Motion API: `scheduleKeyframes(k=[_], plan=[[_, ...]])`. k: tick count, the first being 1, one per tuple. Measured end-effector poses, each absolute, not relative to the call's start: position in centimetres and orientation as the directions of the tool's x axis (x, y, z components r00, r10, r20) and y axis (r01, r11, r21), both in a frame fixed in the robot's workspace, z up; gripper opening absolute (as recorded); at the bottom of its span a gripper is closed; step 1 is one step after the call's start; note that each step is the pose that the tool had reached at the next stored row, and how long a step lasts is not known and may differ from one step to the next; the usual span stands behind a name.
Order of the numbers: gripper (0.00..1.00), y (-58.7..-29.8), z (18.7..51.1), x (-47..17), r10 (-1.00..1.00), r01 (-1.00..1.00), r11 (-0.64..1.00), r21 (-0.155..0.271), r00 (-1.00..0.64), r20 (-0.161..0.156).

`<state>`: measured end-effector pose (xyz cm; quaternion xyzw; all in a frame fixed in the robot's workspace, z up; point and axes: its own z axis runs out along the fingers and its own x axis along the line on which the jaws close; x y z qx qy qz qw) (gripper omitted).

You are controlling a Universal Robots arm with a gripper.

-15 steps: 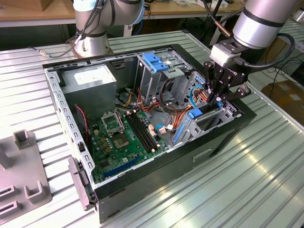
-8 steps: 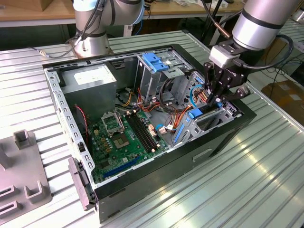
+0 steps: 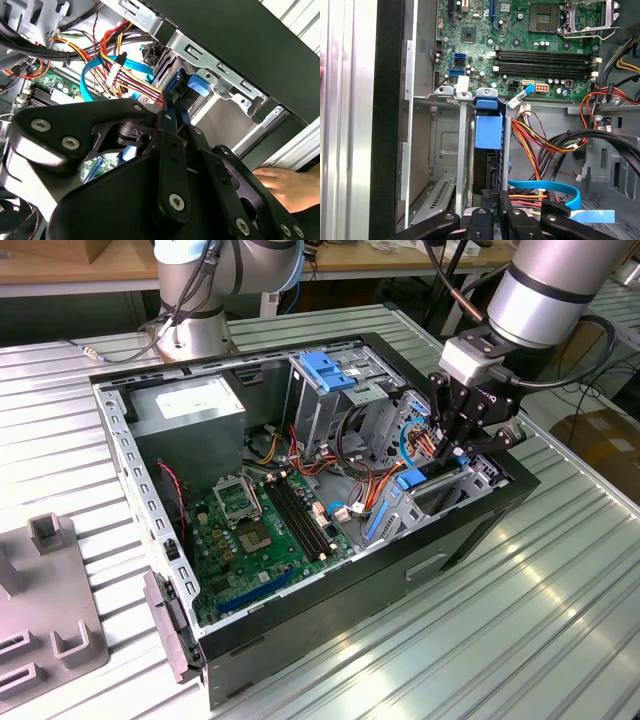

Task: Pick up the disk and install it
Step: 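Insert the first disk wire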

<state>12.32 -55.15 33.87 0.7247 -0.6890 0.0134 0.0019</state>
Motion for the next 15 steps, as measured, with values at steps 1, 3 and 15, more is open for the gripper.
scheduleKeyframes(k=[1,3,15], plan=[[0.18,-55.2,33.9,12.3,-0.998,-0.999,-0.051,-0.016,0.050,0.022],[0.24,-55.2,34.2,12.3,-0.998,-0.999,-0.051,-0.016,0.050,0.022],[0.10,-55.2,35.0,12.3,-0.998,-0.999,-0.051,-0.016,0.050,0.023]])
